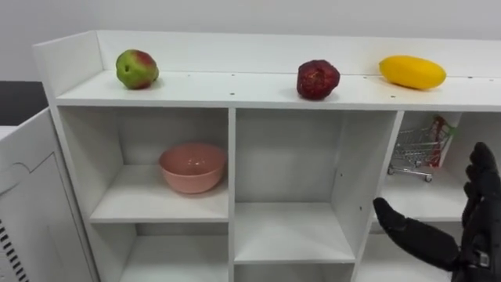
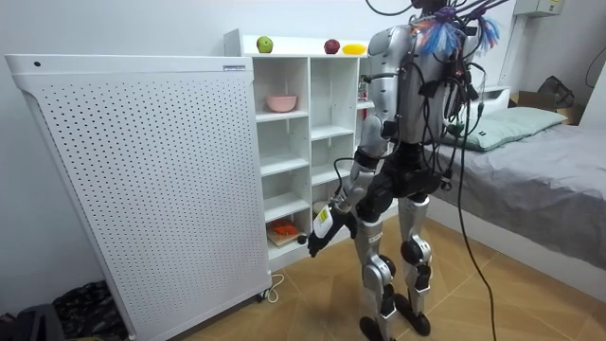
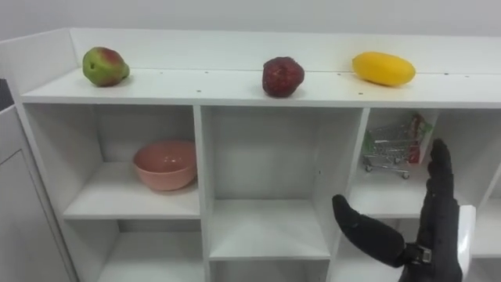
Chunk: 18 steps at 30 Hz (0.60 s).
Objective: Arrange fruit in the closet
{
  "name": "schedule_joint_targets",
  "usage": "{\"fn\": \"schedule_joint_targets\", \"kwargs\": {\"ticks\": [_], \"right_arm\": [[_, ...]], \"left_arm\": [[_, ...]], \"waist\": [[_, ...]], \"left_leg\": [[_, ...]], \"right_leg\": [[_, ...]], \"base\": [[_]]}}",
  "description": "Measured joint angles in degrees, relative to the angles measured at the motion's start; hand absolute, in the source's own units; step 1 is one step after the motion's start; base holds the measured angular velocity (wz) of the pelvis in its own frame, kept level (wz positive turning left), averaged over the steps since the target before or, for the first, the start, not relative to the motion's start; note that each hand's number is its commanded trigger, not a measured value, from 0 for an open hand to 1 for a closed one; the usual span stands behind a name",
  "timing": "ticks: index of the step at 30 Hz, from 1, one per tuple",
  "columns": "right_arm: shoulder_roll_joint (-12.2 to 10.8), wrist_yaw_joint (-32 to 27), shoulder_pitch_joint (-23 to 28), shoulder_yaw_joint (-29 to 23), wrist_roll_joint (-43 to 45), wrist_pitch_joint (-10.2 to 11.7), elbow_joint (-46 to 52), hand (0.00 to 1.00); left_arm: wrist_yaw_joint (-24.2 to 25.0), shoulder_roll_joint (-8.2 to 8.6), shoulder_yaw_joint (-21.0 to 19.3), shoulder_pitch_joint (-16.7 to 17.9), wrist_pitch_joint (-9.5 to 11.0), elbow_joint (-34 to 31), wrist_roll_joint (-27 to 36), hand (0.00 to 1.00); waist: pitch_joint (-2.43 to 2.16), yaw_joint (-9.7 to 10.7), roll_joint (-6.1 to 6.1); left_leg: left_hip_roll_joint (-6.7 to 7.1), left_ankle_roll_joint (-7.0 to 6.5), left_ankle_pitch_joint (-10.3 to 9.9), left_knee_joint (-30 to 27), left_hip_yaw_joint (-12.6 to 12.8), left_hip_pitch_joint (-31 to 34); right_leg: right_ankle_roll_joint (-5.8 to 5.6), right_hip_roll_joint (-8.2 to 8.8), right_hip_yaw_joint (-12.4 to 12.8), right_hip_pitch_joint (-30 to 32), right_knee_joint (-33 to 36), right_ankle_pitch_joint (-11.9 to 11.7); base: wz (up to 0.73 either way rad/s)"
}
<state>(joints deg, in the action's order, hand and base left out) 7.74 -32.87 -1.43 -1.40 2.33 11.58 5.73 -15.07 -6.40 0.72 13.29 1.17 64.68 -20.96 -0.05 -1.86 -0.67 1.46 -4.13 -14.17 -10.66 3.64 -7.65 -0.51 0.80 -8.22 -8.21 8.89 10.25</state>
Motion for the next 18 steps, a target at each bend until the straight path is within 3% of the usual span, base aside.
{"fn": "schedule_joint_targets", "kwargs": {"ticks": [3, 9, 13, 18], "right_arm": [[1.53, -2.21, -2.89, 0.03, 0.14, 1.13, 0.0, 0.0], [2.12, -3.9, -9.75, 0.08, -0.04, 1.14, -0.07, 0.0], [4.04, -3.28, -13.33, -0.04, -0.54, 1.09, -0.67, 0.0], [4.16, -0.12, -15.83, -0.01, -1.85, 0.4, -0.7, 0.0]], "left_arm": [[1.18, -0.54, -0.23, 0.03, 0.38, 0.0, -1.16, 0.0], [2.95, -1.13, -0.21, -0.07, 0.15, -0.44, -1.27, 0.0], [3.5, -1.53, -0.19, -0.81, -0.31, -0.3, -1.33, 0.0], [4.6, -1.55, -0.42, -1.52, -1.7, -0.78, -3.43, 0.0]], "waist": [[0.09, -0.28, -0.6], [-0.14, -0.71, -1.52], [0.17, -0.86, -1.88], [0.33, -1.8, -2.41]], "left_leg": [[-0.08, 0.02, -0.01, 0.19, -0.19, 0.25], [0.08, 0.11, 0.38, 0.15, -0.98, 0.39], [0.15, 0.13, 0.42, -0.13, -2.12, 0.38], [0.23, 0.1, 0.44, -0.19, -2.79, 0.89]], "right_leg": [[0.13, -0.03, -0.46, 0.27, 0.05, -0.19], [0.12, -0.02, -0.8, 0.13, -0.15, -0.19], [0.13, 0.01, -1.8, -0.16, -0.28, -0.19], [0.12, 0.17, -2.5, 0.11, -0.34, -0.19]], "base": [[0.06], [0.03], [0.13], [0.09]]}}
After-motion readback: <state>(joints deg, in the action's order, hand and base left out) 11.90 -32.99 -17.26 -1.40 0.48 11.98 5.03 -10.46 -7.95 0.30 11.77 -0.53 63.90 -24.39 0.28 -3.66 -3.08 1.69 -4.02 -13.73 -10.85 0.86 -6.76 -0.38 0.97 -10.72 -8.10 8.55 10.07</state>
